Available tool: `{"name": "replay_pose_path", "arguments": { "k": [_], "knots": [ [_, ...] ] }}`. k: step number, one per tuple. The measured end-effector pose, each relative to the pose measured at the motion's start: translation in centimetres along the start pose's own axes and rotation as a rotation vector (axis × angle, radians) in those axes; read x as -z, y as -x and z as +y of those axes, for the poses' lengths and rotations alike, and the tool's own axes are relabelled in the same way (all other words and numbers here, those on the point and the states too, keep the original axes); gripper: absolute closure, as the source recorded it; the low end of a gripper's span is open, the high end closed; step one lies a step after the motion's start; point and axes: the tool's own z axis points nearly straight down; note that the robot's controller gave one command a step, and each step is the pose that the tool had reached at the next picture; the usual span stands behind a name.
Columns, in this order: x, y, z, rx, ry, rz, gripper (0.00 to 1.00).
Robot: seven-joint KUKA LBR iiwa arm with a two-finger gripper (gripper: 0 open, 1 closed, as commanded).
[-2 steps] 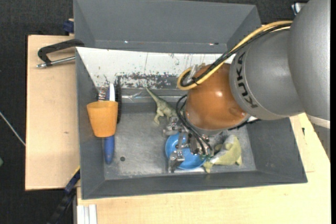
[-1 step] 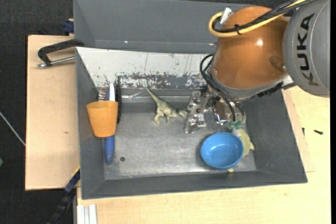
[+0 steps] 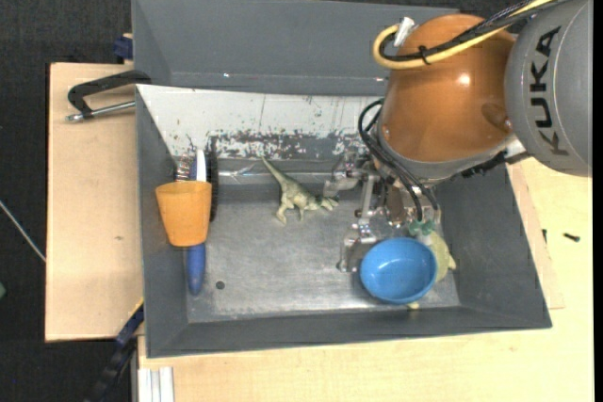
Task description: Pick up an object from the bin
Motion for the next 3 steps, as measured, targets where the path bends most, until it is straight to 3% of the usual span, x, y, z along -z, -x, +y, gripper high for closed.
{"name": "replay_pose_path", "arguments": {
  "k": [1,2,3],
  "knots": [
    [-11.7,2.5,-8.7,0.211,-0.001,0.01,0.0],
    [-15.4,3.2,-12.5,0.053,-0.001,0.007,0.0],
    [-15.2,3.3,-12.4,0.054,0.0,0.004,1.0]
  ]
}}
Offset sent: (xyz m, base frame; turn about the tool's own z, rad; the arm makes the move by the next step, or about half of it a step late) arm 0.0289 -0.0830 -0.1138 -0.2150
